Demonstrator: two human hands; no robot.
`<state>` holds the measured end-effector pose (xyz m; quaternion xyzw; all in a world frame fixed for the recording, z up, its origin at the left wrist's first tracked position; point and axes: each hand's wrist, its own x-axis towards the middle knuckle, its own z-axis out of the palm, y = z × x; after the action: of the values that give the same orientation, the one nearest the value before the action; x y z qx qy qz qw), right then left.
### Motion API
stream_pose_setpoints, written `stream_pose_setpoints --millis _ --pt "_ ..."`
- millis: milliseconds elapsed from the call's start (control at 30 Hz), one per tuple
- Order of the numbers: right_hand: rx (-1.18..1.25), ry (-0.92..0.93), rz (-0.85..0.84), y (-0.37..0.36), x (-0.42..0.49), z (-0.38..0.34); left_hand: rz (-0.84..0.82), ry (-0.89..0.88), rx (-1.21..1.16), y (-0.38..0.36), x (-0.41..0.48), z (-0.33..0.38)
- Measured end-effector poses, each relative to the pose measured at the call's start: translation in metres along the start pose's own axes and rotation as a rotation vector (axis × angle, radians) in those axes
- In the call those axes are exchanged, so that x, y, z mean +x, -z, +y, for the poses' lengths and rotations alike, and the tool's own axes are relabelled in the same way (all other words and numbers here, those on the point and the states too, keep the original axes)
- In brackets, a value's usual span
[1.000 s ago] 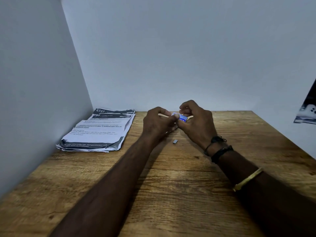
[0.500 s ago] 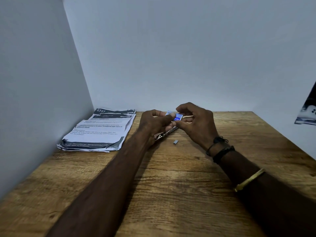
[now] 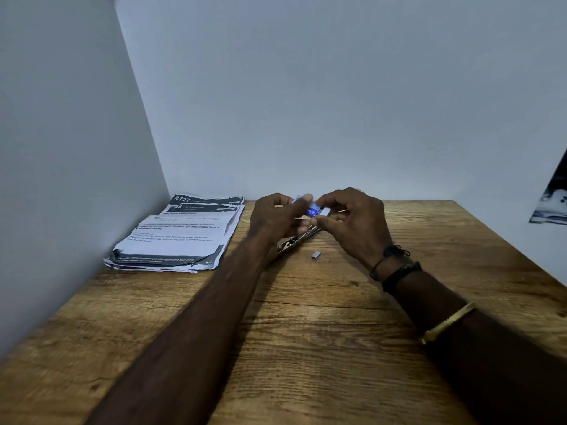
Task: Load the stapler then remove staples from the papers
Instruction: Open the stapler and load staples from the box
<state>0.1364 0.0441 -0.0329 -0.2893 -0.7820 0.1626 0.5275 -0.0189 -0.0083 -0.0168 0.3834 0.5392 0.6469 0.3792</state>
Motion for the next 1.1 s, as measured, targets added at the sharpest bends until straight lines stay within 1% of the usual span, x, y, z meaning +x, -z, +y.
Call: stream_pose_setpoints --millis 100,367,533,700,867,1100 --pt "0.025 -0.009 0.002 0.002 0.000 0.001 -0.036 0.014 -0.012 0.000 -0.002 0.001" --pt "0.050 -0.016 0.003 0.006 -0.002 0.001 0.040 0.011 -0.034 0.007 0.000 0.002" --pt "0.018 -0.046 0.055 0.008 -0.001 0.003 0.032 0.040 -0.069 0.010 -0.001 0.004" --pt "0.001 -0.095 -0.025 0.008 0.000 0.006 0.031 0.075 -0.066 0.010 0.000 0.003" --pt "-0.012 -0.085 -0.068 0.007 0.000 0.005 0.024 0.085 -0.056 0.010 -0.001 0.001" --pt "-0.101 -0.086 -0.156 0.010 0.001 0.007 0.025 0.084 -0.024 0.007 -0.002 0.001"
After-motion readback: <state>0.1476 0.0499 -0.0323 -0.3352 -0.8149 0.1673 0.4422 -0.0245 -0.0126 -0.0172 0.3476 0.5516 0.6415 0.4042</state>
